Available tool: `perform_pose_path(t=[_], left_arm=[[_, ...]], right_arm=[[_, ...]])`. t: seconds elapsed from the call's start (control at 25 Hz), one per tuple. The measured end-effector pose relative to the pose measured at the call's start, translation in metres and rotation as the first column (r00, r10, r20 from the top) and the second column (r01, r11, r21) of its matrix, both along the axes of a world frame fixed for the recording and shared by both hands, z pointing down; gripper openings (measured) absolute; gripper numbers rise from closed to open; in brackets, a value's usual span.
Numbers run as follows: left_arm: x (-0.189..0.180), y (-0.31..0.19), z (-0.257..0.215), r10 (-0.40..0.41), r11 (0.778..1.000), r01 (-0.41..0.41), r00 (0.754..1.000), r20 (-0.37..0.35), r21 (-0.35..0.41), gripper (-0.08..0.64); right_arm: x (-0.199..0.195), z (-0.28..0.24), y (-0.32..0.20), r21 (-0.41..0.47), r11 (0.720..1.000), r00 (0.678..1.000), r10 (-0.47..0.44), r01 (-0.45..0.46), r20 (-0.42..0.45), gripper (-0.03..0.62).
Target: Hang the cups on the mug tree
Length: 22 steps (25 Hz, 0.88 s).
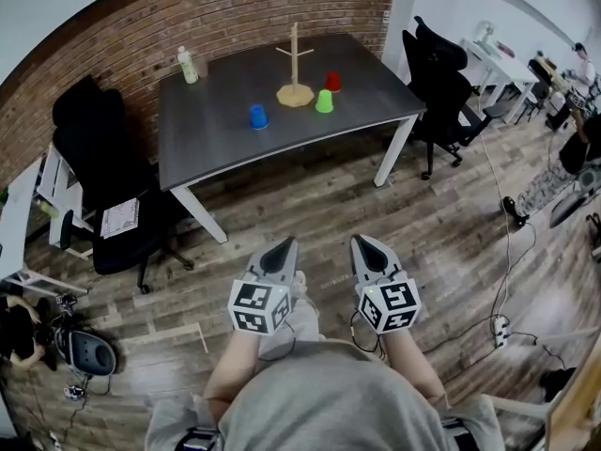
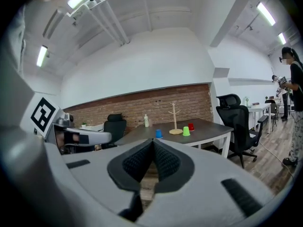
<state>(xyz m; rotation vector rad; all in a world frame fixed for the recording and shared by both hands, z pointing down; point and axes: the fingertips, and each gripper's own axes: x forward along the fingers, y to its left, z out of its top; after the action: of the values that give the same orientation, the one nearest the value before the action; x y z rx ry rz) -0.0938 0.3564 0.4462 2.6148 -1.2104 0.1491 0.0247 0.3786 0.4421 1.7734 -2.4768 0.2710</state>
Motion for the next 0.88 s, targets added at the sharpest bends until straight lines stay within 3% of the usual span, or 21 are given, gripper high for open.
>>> perform_pose_path(t=[0.4,0.88], left_arm=[[0.015,-0.069,0.005,-0.004,1.0,0.004,1.0,0.001,-0.016,0.009],[0.019,-0.191,-0.007,0.0,1.0,0.0,1.0,-0.004,-0.009,0.009]], right_arm=[[0.022,-0.001,-0.069,0.007,1.0,1.0,-0.007,0.007,0.007,-0.005],[0.027,-0.015,-0.187,0.002,1.0,0.999,-0.023,0.023,-0.022,-0.005]])
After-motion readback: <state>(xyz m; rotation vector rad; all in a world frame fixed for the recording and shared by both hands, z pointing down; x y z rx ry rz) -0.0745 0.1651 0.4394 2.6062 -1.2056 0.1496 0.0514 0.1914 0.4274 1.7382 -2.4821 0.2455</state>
